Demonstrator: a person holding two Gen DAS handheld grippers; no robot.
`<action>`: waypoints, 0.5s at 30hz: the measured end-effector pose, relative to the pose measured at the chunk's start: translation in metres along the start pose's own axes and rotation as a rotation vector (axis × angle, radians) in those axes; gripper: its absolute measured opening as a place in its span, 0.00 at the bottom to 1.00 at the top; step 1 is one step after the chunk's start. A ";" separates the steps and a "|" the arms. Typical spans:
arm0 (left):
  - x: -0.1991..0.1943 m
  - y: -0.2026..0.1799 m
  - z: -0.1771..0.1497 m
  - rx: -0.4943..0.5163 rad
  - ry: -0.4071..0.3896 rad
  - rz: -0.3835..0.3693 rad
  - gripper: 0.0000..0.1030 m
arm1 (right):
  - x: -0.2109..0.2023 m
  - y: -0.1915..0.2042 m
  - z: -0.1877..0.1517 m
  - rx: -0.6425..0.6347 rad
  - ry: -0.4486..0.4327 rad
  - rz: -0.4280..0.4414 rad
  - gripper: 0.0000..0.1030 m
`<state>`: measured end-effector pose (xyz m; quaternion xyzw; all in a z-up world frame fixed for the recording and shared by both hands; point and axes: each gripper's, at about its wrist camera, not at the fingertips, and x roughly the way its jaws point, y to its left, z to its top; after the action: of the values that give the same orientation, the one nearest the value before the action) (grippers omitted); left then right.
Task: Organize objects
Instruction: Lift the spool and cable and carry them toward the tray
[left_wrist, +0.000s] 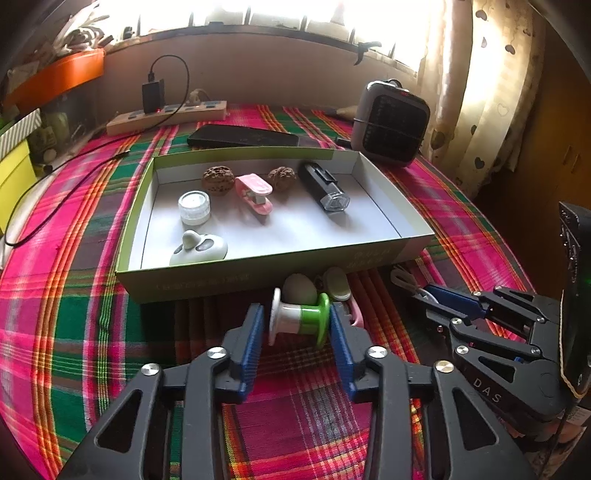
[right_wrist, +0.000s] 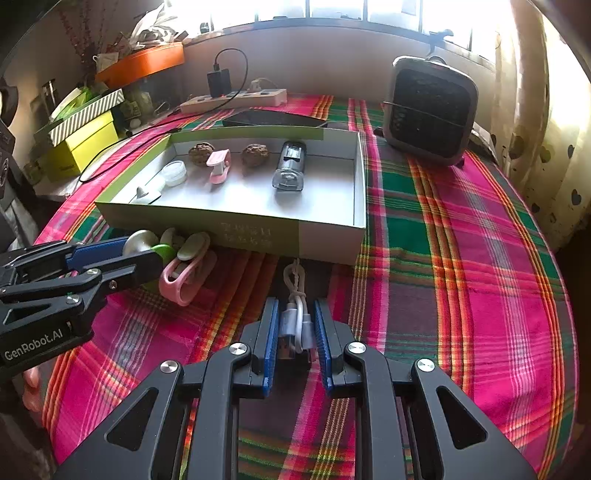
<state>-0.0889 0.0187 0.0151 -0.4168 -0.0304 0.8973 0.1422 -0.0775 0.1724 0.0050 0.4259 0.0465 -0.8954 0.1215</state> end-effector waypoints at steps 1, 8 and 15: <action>0.000 0.000 0.000 0.000 -0.002 0.001 0.30 | 0.000 0.000 0.000 0.000 0.000 0.001 0.20; -0.001 -0.001 -0.001 -0.002 -0.007 0.002 0.30 | 0.001 0.000 -0.001 -0.001 0.002 0.000 0.20; -0.004 -0.001 0.000 -0.001 -0.016 0.001 0.30 | 0.000 0.000 0.000 0.000 -0.002 0.000 0.20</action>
<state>-0.0865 0.0182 0.0177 -0.4096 -0.0319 0.9006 0.1416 -0.0774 0.1726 0.0044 0.4252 0.0464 -0.8957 0.1215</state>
